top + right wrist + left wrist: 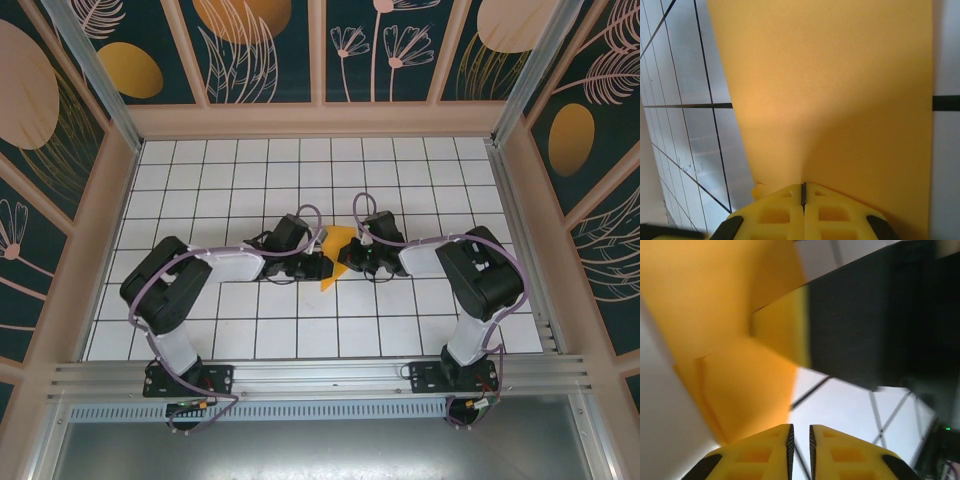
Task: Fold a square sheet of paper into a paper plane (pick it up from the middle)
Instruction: Third fold the triangle at the center of the table.
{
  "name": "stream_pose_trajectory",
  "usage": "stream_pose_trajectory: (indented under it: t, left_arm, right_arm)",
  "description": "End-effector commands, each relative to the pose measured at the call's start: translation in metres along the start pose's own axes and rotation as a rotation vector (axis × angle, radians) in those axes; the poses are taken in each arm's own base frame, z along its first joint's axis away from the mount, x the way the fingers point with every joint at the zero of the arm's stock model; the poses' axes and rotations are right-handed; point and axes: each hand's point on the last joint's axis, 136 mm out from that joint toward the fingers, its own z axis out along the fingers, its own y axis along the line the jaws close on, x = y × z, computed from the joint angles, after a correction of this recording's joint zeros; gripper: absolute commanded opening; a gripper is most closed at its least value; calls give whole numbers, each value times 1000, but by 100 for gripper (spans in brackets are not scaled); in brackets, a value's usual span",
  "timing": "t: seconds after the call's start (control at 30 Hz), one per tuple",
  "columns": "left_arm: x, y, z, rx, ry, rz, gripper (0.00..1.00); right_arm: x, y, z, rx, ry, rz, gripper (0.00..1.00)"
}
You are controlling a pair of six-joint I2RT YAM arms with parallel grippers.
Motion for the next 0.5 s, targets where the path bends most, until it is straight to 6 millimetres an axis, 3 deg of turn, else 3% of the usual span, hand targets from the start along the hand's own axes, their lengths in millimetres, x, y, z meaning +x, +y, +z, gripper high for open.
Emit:
stream_pose_trajectory:
  t: [0.0, 0.23, 0.43, 0.47]
  left_arm:
    - [12, 33, 10, -116, 21, -52, 18]
    - [35, 56, 13, -167, 62, -68, 15]
    - [39, 62, 11, -187, 59, -70, 15]
    - [39, 62, 12, -189, 60, -69, 15]
  right_arm:
    - [4, -24, 0, 115, 8, 26, 0]
    - [-26, 33, -18, 2, -57, -30, 1]
    - [-11, 37, -28, -64, -65, -2, 0]
    - [0, 39, -24, -78, -48, -2, 0]
